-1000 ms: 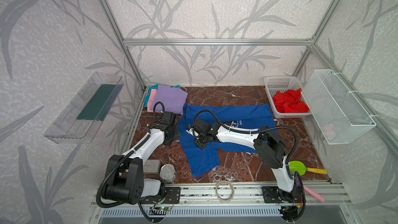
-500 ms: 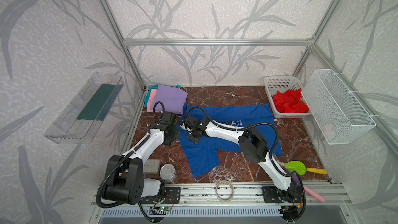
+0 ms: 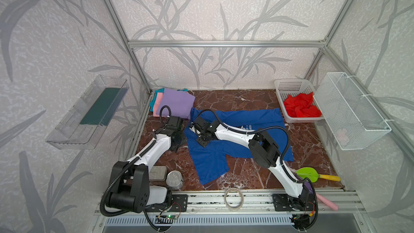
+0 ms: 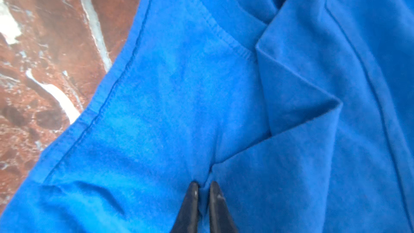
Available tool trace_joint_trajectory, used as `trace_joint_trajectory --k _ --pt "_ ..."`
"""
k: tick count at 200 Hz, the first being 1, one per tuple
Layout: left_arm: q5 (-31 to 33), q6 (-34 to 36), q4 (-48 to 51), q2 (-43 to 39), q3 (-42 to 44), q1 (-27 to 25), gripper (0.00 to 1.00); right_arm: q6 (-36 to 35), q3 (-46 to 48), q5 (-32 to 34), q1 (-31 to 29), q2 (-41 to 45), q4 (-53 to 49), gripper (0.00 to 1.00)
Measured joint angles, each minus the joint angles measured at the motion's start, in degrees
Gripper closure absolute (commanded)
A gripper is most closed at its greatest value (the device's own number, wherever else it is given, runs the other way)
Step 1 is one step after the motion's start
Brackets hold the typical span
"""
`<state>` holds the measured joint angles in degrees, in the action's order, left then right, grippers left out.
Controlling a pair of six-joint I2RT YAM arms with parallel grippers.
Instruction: Fold and stack the t-shirts
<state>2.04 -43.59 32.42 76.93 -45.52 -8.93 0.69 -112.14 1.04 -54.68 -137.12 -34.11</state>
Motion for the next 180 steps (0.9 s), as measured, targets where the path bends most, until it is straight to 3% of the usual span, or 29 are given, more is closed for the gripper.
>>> trace_joint_trajectory --k 16,33,112,162,180 --pt "0.0 0.02 0.13 0.0 0.0 0.0 0.83 0.17 0.0 -1.31 0.26 0.02 -0.11 0.7" --pt "-0.02 0.04 0.13 0.0 0.0 0.0 0.83 0.35 0.0 -2.56 0.31 0.13 -0.44 0.66" --pt "-1.36 -0.09 -1.11 0.55 0.57 -0.04 0.83 1.9 0.02 -7.39 1.64 0.55 -0.98 0.66" --pt "-3.56 -1.11 -4.09 6.67 3.06 -0.9 0.84 2.78 0.39 -8.41 2.32 1.99 -0.79 0.65" --pt "-3.91 -1.51 -5.51 7.89 3.1 -1.18 0.84 2.8 1.27 -7.89 2.34 3.04 -0.39 0.71"
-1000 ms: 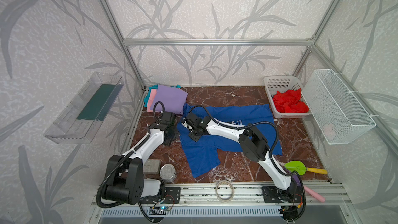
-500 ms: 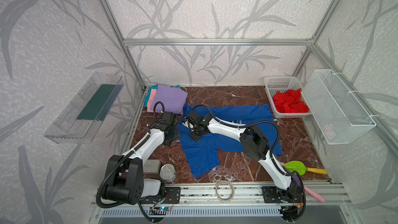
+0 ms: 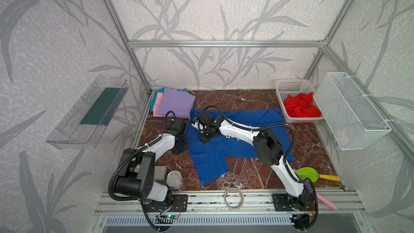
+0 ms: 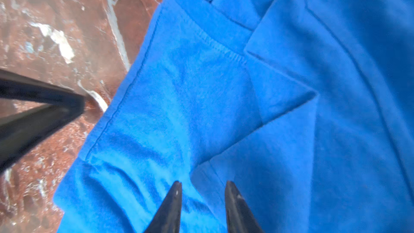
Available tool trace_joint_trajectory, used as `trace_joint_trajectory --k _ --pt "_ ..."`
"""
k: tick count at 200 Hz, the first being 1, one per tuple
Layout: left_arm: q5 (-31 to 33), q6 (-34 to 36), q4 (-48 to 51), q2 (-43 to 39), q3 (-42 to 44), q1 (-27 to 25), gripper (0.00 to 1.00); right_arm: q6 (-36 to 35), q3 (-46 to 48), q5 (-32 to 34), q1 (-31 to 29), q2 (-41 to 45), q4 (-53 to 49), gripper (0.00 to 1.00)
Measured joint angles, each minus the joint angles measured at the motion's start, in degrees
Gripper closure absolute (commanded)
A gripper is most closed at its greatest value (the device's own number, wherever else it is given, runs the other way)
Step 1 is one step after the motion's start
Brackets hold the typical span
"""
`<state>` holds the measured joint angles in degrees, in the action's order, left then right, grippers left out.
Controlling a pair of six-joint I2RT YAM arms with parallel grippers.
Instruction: Fold and stack the t-shirts
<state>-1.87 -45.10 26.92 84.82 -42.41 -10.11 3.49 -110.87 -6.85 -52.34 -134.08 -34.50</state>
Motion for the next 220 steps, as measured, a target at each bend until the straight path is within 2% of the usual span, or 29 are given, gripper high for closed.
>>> trace_joint_trajectory --k 119,192,220 --pt "-0.79 -0.61 -3.28 1.75 -0.39 -0.24 0.86 -0.02 -1.07 1.75 0.0 -1.42 -0.02 0.74" --pt "-1.53 -1.57 -2.67 -1.49 -2.27 -0.39 0.85 0.72 -2.32 1.31 0.13 -3.56 -0.04 0.98" --pt "-2.8 -2.51 -3.89 -0.44 -2.27 -0.9 0.85 0.98 -2.32 1.14 0.13 -3.56 -0.04 1.0"
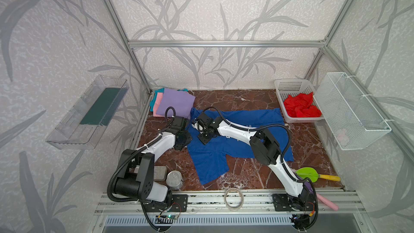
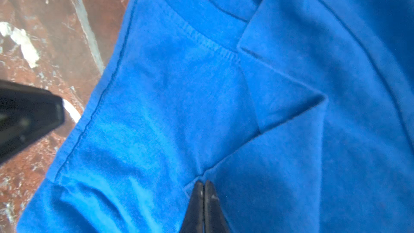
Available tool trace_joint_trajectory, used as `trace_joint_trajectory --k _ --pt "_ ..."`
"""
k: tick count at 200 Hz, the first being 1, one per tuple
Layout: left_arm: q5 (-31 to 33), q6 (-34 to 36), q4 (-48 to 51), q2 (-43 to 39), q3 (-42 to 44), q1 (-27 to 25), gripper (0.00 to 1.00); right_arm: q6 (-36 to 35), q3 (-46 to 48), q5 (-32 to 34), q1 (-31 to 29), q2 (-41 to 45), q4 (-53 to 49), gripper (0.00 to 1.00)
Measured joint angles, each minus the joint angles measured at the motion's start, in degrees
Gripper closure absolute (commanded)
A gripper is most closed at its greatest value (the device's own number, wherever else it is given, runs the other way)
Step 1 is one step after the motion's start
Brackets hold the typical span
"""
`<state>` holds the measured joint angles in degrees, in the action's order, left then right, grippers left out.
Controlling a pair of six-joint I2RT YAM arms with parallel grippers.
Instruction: Fold and stack the t-shirts
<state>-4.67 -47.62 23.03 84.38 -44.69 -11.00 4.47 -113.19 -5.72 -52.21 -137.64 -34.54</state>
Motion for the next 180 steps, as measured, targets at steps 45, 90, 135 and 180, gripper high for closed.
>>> trace_joint_trajectory --k 45,90,135,180 --pt "-1.05 -0.59 -1.31 3.74 0.11 -0.31 0.86 0.2 1.16 -0.94 0.0 0.94 0.31 1.0" --pt "-0.81 -0.46 -1.86 3.78 0.61 -0.31 0.86 1.18 4.74 -2.58 0.0 5.66 1.25 1.0" --pt "0.24 -0.37 -1.4 3.56 0.61 -0.31 0.87 2.86 9.07 -5.18 -0.02 10.19 3.28 1.0" --pt "1.31 -0.11 0.31 2.62 0.59 -0.22 0.87 3.45 16.98 -8.33 -0.63 13.16 5.9 1.0"
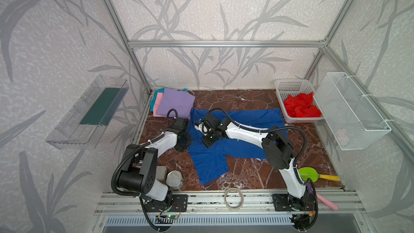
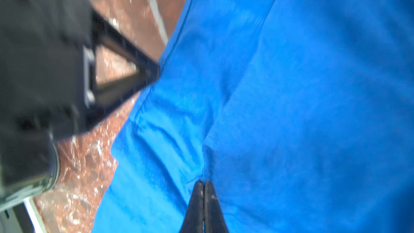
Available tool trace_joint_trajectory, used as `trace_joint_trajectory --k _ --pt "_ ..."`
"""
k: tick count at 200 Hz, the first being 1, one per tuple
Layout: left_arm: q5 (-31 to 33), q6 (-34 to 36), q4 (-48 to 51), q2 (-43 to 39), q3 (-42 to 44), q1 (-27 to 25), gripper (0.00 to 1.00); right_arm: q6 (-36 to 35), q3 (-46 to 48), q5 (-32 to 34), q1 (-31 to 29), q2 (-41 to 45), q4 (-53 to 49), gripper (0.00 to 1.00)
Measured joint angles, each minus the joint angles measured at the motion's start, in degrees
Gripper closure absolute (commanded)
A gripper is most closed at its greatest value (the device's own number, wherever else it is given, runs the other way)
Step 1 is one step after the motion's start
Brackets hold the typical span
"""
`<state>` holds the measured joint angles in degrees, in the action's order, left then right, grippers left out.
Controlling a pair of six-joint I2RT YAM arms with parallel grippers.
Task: Fold and stack the t-shirts
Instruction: 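Open both grippers and draw them back toward the robot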
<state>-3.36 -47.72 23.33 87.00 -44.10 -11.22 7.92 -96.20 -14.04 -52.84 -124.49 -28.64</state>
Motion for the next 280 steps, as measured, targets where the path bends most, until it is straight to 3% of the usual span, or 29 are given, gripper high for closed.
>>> trace_joint_trajectory --k 56,77,89,133,170,199,224,256,280 --pt "0.76 0.61 1.55 -0.02 0.0 0.04 0.87 -0.94 4.61 -2.21 -1.33 0.79 1.84 1.0" --pt "0.9 0.63 1.7 -0.02 0.0 0.04 0.87 -1.2 5.46 -2.86 -1.38 0.79 2.32 0.73" --pt "0.98 0.68 1.9 -0.04 0.0 0.04 0.87 -1.44 5.9 -3.21 -1.38 0.79 2.32 0.66" --pt "1.36 2.23 5.31 -4.52 -0.04 0.02 0.8 -1.55 9.64 -4.42 -1.38 4.66 2.69 0.67" --pt "2.54 3.56 10.88 -17.73 -0.13 -2.73 0.68 0.07 18.8 1.38 0.44 20.52 1.62 0.67" --pt "3.32 3.72 16.33 -24.24 -0.02 -9.84 0.55 7.34 28.52 10.32 7.96 36.54 -1.46 0.64" --pt "3.23 2.8 21.0 -28.13 2.34 -12.02 0.46 14.71 38.36 14.93 18.56 45.99 -4.87 0.51" --pt "2.01 2.23 25.55 -32.61 5.27 -13.27 0.44 20.15 50.47 16.74 30.67 52.98 -8.81 0.36" --pt "1.27 1.55 25.97 -32.41 6.43 -14.23 0.49 21.51 52.57 17.11 36.7 55.08 -10.56 0.35"
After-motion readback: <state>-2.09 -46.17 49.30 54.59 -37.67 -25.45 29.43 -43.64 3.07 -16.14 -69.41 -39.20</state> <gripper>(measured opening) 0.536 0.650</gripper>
